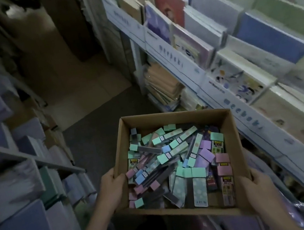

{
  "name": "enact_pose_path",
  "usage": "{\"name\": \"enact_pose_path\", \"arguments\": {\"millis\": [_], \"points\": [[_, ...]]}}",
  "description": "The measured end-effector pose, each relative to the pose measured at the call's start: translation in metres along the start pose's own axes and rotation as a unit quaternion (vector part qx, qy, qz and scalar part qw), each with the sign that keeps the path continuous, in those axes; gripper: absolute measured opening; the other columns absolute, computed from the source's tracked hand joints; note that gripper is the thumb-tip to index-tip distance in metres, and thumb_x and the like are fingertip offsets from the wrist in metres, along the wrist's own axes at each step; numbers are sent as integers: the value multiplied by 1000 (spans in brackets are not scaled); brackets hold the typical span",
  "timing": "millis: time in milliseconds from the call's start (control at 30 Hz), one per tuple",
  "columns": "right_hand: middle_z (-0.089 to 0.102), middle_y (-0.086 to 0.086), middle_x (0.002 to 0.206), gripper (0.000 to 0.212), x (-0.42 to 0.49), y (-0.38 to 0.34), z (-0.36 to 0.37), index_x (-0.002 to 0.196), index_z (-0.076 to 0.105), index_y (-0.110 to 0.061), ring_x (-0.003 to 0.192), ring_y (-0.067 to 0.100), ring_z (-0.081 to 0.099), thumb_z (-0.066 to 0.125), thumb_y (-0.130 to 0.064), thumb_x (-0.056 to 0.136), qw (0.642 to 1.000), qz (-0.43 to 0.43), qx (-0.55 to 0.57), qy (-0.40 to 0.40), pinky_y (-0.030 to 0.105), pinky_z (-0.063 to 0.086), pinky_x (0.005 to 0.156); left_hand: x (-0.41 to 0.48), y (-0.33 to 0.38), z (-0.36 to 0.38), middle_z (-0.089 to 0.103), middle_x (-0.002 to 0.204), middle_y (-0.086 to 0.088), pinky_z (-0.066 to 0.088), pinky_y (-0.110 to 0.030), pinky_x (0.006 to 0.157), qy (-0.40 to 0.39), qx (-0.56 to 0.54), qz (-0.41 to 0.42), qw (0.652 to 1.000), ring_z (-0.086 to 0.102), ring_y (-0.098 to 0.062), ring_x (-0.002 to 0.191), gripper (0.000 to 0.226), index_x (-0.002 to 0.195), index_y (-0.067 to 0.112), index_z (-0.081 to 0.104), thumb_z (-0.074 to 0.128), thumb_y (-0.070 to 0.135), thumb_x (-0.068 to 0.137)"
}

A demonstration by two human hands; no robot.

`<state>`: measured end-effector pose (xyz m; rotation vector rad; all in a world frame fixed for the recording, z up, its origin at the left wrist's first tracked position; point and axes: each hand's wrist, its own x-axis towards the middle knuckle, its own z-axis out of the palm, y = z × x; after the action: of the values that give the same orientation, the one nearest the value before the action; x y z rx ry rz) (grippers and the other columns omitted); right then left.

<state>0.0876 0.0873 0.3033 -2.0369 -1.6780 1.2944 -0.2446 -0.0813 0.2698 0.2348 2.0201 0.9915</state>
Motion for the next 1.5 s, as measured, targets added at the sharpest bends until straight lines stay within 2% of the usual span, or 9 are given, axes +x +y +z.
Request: {"name": "enact_pose_path", "arguments": {"millis": [100,233,433,567,700,867,1067,1300,1500], "points": [[67,-25,63,22,25,-61,28,73,69,-23,57,-4,63,63,-7,87,999,-33,-12,-14,20,44,44,33,22,-34,75,77,24,49,-26,62,26,-10,-10,1000,72,-5,75,8,93,31,69,64,25,95],[73,-7,65,17,61,-125,62,79,71,-20,67,20,71,61,-11,90,998,-30,-34,-52,41,58,63,73,50,-71,73,74,27,47,-20,56,70,-29,-3,997,72,-5,73,14,93,32,69,62,21,97],[70,-18,63,14,125,-220,113,84,70,-26,61,11,69,61,-18,92,994,-75,-52,-66,27,45,52,128,92,-118,76,78,20,50,-19,54,104,-54,-13,993,72,0,68,17,94,29,70,59,17,98],[73,-13,66,13,183,-291,153,86,69,-29,56,9,70,62,-20,92,987,-97,-73,-102,35,57,55,176,123,-144,79,81,9,54,-27,60,128,-68,-29,989,76,-12,75,16,97,21,73,58,16,98],[74,-13,71,17,242,-368,191,83,71,-34,66,13,73,64,-21,90,980,-122,-79,-137,45,62,66,217,168,-166,79,85,8,55,-30,64,163,-98,-50,980,75,-7,74,16,99,22,73,57,18,99],[71,-17,68,15,293,-477,230,80,67,-32,58,9,70,63,-23,91,966,-163,-104,-171,31,54,48,262,236,-209,80,86,6,53,-30,64,197,-138,-63,969,76,-8,74,17,99,24,76,60,20,99],[73,-13,66,16,336,-606,291,81,73,-21,59,3,69,62,-19,91,950,-194,-121,-213,23,49,51,340,304,-270,80,88,8,56,-37,73,222,-169,-71,958,76,-13,82,14,97,30,77,64,25,97],[75,-7,67,17,381,-736,397,84,72,-23,68,16,74,62,-15,94,954,-200,-122,-186,41,61,68,479,353,-362,76,89,20,50,-31,71,232,-171,-54,956,71,-8,90,18,102,36,72,59,24,100],[71,-14,61,15,409,-854,474,83,70,-21,55,8,69,62,-17,95,958,-190,-125,-176,25,48,53,584,417,-455,76,89,13,47,-26,65,243,-150,-49,957,71,-1,80,18,101,36,70,58,22,100]]}}
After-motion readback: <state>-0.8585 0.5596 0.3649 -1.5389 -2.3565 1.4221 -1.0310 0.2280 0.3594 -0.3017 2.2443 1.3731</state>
